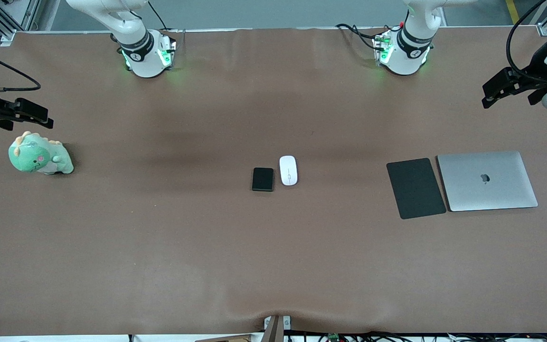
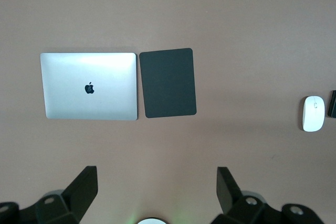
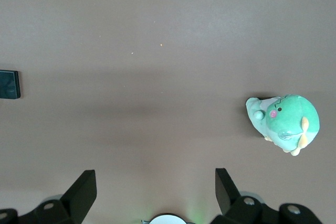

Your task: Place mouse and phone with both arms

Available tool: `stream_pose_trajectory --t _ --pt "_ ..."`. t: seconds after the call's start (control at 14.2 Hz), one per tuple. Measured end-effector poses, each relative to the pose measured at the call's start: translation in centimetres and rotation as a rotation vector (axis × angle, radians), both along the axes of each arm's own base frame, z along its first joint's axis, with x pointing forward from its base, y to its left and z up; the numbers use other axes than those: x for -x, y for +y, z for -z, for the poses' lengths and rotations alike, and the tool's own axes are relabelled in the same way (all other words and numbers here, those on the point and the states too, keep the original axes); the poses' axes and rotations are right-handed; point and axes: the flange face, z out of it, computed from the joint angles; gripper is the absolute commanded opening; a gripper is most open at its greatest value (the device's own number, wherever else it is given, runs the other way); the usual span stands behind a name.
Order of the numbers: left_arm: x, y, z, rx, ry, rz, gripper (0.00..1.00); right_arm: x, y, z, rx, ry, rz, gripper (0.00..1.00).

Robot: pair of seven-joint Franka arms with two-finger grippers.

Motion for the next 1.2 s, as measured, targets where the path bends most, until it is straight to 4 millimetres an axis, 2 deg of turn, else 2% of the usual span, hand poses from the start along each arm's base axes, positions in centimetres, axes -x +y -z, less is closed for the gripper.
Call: stream_pose_trajectory --t 0.78,0.99,1.2 --pt "-0.2 0.0 0.3 0.0 0.007 0.001 1.0 0.0 0.0 0.2 -0.001 0.004 0.0 1.0" --pt "-0.7 -0.8 1.4 0.001 0.029 0.015 1.0 0.0 0.0 0.2 -0.001 0.005 0.0 1.0" --pt "-1.3 -2.5 3.2 0.041 0.071 0.032 1.0 0.0 0.0 0.2 -0.001 0.005 0.0 1.0"
